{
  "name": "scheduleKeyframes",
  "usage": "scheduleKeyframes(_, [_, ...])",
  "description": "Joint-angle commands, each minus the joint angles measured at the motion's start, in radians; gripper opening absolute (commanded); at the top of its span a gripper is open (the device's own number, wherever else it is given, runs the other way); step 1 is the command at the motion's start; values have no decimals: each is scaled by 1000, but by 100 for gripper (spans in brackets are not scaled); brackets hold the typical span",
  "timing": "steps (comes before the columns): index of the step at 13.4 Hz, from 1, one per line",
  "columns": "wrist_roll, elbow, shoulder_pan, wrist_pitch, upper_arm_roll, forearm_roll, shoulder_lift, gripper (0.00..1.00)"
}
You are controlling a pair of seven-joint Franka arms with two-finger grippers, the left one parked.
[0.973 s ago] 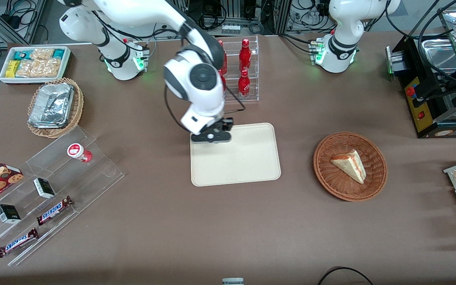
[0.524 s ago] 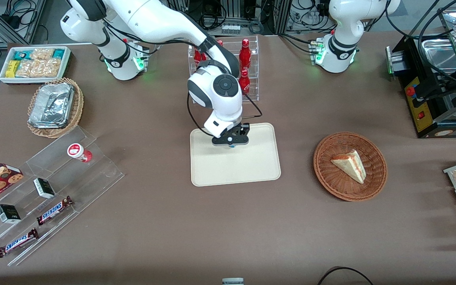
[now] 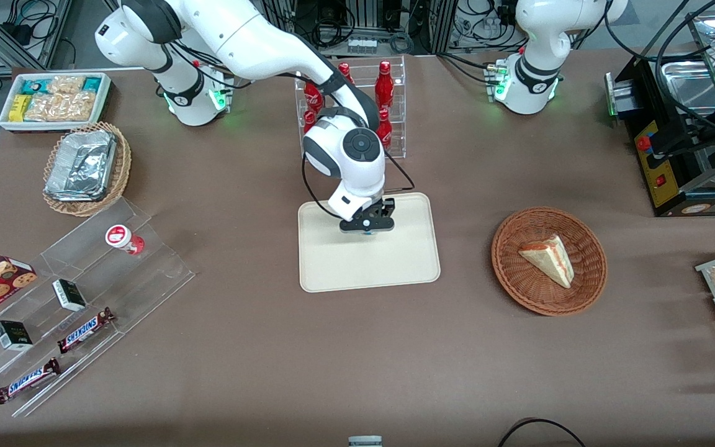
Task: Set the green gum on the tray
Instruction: 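Lift the gum tub and carry it over the cream tray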
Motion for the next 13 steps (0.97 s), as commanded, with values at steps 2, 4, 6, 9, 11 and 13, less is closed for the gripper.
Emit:
scheduleKeyframes(2, [11, 32, 11, 7, -11, 9, 19, 0])
scheduleKeyframes(4, [0, 32, 11, 7, -11, 6, 20, 17])
scheduleKeyframes(6, [2, 32, 11, 13, -11, 6, 27, 27])
scheduleKeyframes(9, [9, 32, 9, 16, -11, 11, 24, 99])
scheduleKeyframes(11, [9, 32, 3, 15, -11, 14, 5, 100])
scheduleKeyframes(13, [8, 29, -5, 10, -12, 14, -12, 100])
